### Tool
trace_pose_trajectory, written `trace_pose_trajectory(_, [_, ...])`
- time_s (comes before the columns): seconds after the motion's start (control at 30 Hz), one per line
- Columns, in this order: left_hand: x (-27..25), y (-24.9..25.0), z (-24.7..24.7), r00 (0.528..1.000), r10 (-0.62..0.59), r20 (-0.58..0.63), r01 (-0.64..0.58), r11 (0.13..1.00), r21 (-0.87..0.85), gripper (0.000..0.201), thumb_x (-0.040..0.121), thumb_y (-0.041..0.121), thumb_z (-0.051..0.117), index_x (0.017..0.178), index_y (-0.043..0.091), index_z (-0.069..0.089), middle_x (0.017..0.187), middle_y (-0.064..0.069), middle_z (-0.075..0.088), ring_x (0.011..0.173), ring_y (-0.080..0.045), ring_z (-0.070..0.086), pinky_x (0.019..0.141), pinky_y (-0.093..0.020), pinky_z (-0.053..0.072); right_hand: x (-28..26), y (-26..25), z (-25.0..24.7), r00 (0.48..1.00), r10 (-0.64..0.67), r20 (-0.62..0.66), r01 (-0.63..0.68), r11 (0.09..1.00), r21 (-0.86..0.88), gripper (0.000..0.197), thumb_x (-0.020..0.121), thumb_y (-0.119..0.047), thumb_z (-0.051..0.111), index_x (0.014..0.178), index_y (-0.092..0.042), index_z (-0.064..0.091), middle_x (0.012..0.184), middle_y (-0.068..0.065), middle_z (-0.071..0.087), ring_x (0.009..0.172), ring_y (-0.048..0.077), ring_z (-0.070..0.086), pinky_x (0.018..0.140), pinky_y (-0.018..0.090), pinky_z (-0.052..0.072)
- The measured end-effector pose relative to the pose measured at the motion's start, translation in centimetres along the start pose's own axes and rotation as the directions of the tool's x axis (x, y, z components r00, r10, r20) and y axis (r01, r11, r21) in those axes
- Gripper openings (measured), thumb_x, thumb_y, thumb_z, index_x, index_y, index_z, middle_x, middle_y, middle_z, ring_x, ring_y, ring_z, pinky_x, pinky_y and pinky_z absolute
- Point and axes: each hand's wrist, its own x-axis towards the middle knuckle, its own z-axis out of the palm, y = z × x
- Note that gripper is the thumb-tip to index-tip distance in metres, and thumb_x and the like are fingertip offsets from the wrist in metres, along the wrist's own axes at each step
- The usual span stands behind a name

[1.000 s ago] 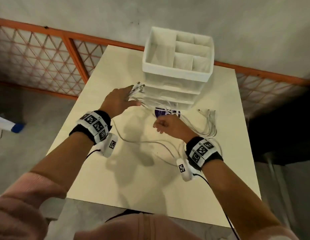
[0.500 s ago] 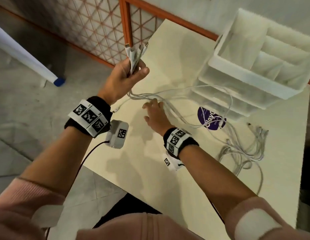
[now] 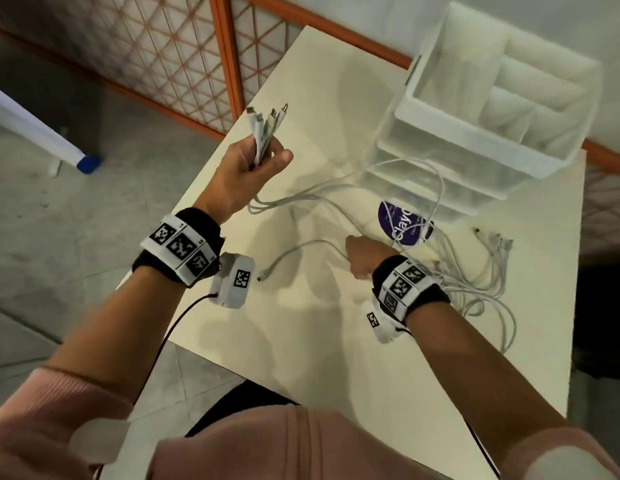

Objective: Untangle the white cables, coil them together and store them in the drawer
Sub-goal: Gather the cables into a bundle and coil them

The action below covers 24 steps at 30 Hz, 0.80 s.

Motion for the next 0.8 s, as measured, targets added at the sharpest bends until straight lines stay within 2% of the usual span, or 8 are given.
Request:
trace_pose_trajectory(0.07, [-0.4,-0.3,0.8,0.999,-0.021,0.034,0.021,1.0,0.006,0.024,0.084,0.038,0.059,0.068,0.025,0.047,0.06,0.005,0.03,0.054,-0.011,0.025,0.052,-0.026,0.025,0.1,-0.5,-0.2,0.994,-0.046,-0.095,0.053,0.996,0.072,0.048,0.081,0.002,0.06,0.125,0.003,0.039,0.129,0.024,0.048,0.119,0.038,0.051,0.089,0.037,0.045])
trace_pose_trajectory(0.17, [-1.2,-0.7,2.0,0.995,-0.035,0.089,0.033,0.999,0.025,0.024,0.089,0.028,0.056,0.069,0.023,0.044,0.061,0.0,0.03,0.054,-0.01,0.026,0.053,-0.025,0.027,1.0,-1.9,0.0,0.915,-0.301,-0.269,0.338,0.936,0.104,0.059,0.075,-0.002,0.071,0.127,-0.008,0.044,0.128,0.015,0.044,0.116,0.031,0.045,0.092,0.039,0.039])
trace_pose_trajectory(0.27, [-1.9,-1.1,2.5,0.992,-0.063,0.108,0.059,0.998,0.034,0.024,0.09,0.026,0.056,0.069,0.024,0.044,0.06,0.005,0.032,0.051,-0.007,0.028,0.051,-0.021,0.029,1.3,-4.0,1.1,0.844,-0.478,-0.244,0.49,0.871,-0.012,0.043,0.078,-0.012,0.071,0.117,-0.019,0.057,0.126,0.006,0.047,0.113,0.026,0.041,0.091,0.038,0.032])
trace_pose_trajectory(0.37, [-2.5,-1.1,2.7,0.987,-0.087,0.135,0.086,0.996,0.015,0.025,0.094,0.022,0.055,0.072,0.018,0.043,0.057,0.013,0.034,0.052,-0.006,0.029,0.052,-0.02,0.03,1.4,-4.0,2.2,0.864,-0.436,-0.252,0.436,0.898,-0.061,0.014,0.085,-0.018,0.063,0.098,-0.014,0.063,0.112,0.004,0.053,0.112,0.024,0.042,0.087,0.036,0.027])
trace_pose_trajectory(0.43, [-3.0,-0.9,2.9,0.982,-0.109,0.155,0.107,0.994,0.018,0.022,0.095,0.02,0.052,0.078,0.011,0.043,0.061,0.008,0.033,0.053,-0.005,0.029,0.054,-0.019,0.031,0.9,-2.3,2.2,0.876,-0.385,-0.289,0.434,0.892,0.125,0.009,0.087,-0.015,0.062,0.095,-0.01,0.063,0.097,0.0,0.058,0.104,0.02,0.049,0.083,0.031,0.025])
trace_pose_trajectory(0.57, [-3.7,-0.1,4.2,0.98,-0.14,0.14,0.145,0.989,-0.023,0.025,0.093,0.035,0.05,0.081,0.015,0.042,0.068,0.001,0.033,0.057,-0.007,0.032,0.06,-0.024,0.034,-2.1,2.1,-0.4,0.86,-0.223,-0.459,0.493,0.597,0.633,0.01,0.087,-0.007,0.063,0.086,-0.014,0.057,0.074,-0.007,0.058,0.067,0.001,0.054,0.069,0.016,0.04])
trace_pose_trajectory(0.7, [-4.2,1.3,6.7,0.975,-0.099,0.198,0.116,0.99,-0.077,0.026,0.086,0.041,0.052,0.084,0.016,0.045,0.071,-0.008,0.031,0.059,-0.012,0.032,0.06,-0.027,0.033,-5.6,3.5,-3.0,0.812,-0.101,-0.575,0.574,0.31,0.757,0.013,0.096,-0.007,0.05,0.087,-0.015,0.047,0.075,0.005,0.063,0.061,0.004,0.062,0.064,0.018,0.049])
trace_pose_trajectory(0.8, [-4.5,2.3,8.9,0.968,-0.091,0.235,0.115,0.989,-0.091,0.024,0.086,0.044,0.054,0.095,0.022,0.051,0.075,-0.007,0.037,0.064,-0.016,0.033,0.062,-0.029,0.033,-7.2,3.1,-3.7,0.786,-0.048,-0.617,0.607,0.25,0.754,0.005,0.098,-0.011,0.048,0.096,-0.009,0.045,0.074,0.007,0.062,0.059,0.009,0.062,0.062,0.02,0.052])
